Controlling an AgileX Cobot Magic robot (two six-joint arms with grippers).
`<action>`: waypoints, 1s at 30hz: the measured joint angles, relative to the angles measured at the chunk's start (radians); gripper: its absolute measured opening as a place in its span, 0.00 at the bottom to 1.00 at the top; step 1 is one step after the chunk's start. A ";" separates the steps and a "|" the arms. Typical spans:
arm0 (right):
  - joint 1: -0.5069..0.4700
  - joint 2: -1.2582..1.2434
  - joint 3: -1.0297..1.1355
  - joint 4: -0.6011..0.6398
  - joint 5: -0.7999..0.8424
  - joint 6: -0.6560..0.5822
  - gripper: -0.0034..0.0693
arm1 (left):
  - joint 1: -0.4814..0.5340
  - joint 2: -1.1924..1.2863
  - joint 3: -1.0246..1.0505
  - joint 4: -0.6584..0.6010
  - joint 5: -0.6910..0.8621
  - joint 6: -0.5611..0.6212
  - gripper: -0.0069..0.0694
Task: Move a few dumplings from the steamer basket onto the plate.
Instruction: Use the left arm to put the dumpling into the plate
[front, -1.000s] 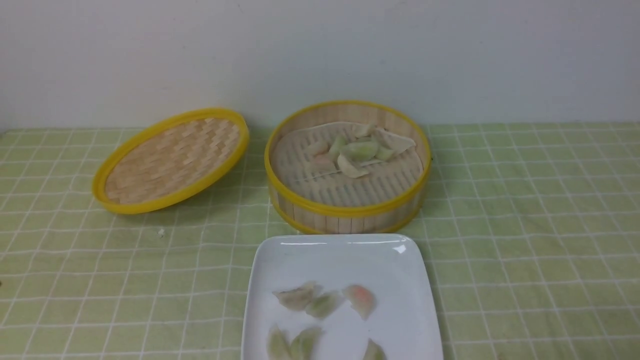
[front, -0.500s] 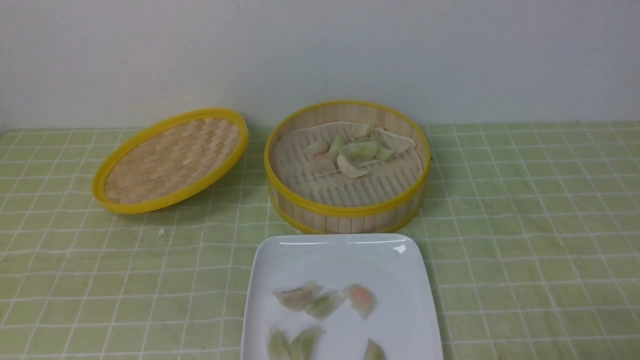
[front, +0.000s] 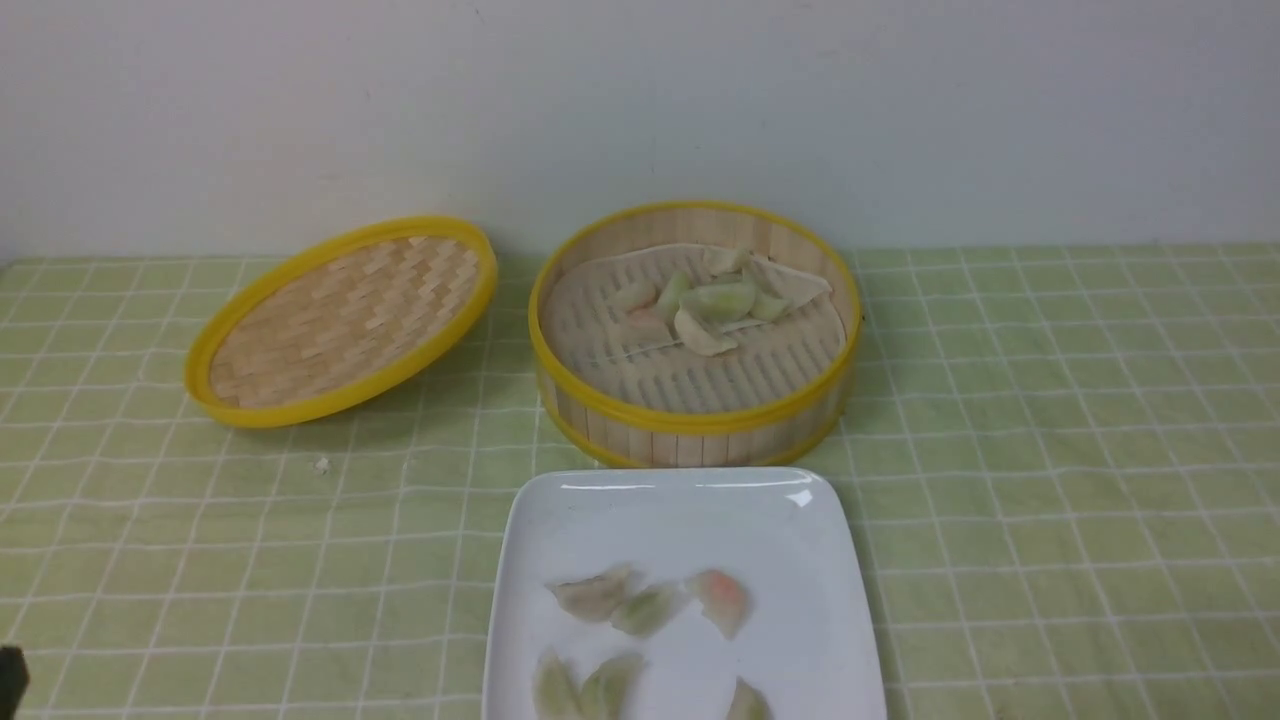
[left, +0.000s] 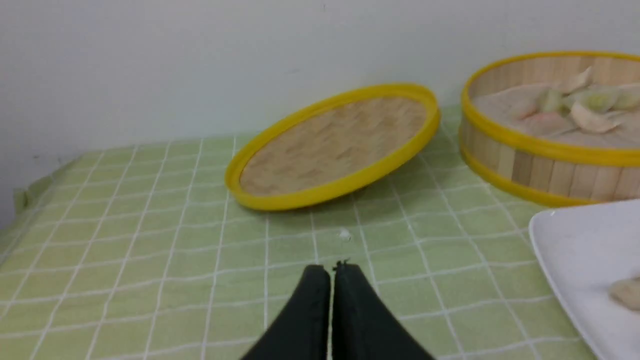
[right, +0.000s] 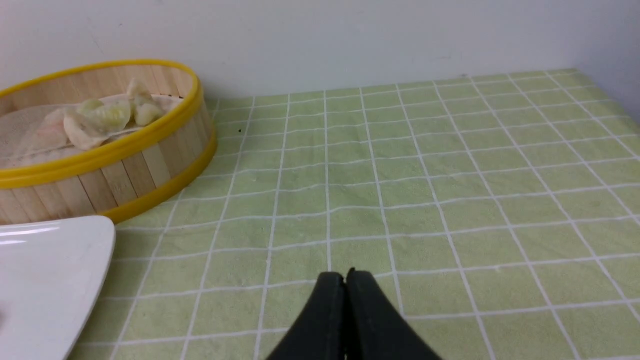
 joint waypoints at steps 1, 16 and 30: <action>0.000 0.000 0.000 0.000 0.000 0.000 0.03 | 0.000 -0.022 0.048 0.000 -0.004 0.000 0.08; 0.000 0.000 0.000 0.001 0.000 0.000 0.03 | 0.001 -0.042 0.120 0.001 0.005 0.000 0.08; 0.000 0.000 0.000 0.001 0.000 0.000 0.03 | 0.001 -0.042 0.120 0.001 0.005 0.000 0.08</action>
